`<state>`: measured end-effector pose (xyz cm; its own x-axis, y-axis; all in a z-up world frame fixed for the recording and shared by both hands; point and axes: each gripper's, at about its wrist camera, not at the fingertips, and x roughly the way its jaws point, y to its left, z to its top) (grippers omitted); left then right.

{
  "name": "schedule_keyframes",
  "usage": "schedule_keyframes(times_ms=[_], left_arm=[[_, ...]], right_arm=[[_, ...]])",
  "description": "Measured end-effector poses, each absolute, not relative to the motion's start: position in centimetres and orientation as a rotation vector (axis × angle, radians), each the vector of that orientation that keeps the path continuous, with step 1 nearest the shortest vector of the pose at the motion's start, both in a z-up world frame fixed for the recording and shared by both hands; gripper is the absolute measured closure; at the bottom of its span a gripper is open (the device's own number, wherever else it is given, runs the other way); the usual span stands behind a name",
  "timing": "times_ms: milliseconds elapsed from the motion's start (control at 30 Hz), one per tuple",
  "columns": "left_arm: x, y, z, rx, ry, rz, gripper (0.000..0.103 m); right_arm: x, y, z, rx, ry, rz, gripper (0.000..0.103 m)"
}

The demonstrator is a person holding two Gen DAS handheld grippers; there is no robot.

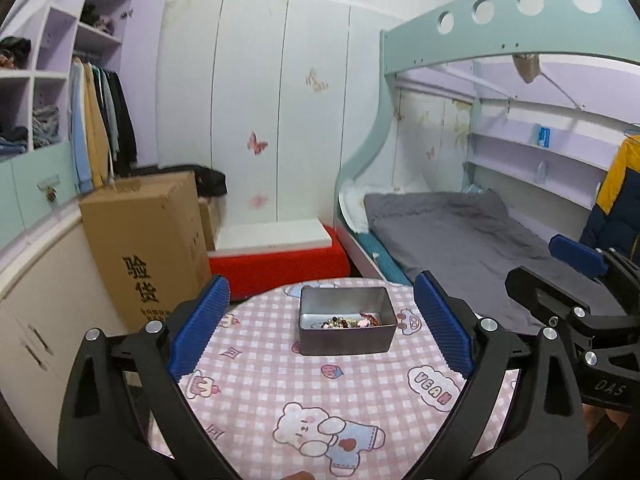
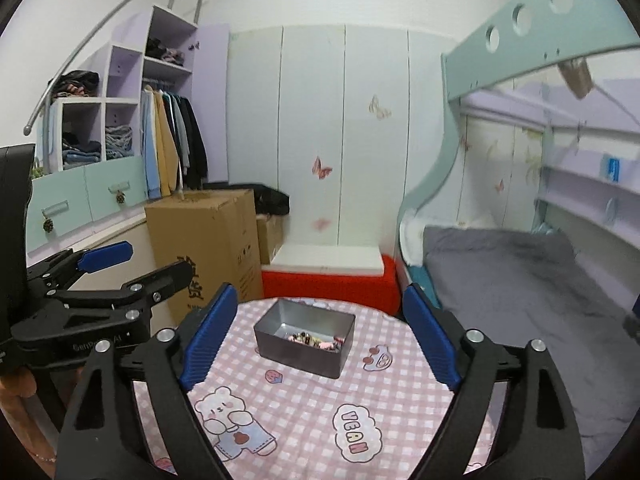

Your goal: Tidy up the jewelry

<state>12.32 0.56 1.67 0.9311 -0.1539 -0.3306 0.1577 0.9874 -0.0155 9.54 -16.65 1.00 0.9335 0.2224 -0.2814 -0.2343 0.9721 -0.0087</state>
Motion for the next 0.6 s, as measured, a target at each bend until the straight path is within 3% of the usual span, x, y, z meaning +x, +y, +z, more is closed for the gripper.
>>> schedule_keyframes(times_ms=[600], left_arm=[[3.0,0.8,5.1,0.032,0.139,-0.112,0.008]], right_arm=[[0.8,-16.8,3.7,-0.09,0.094,0.197,0.009]])
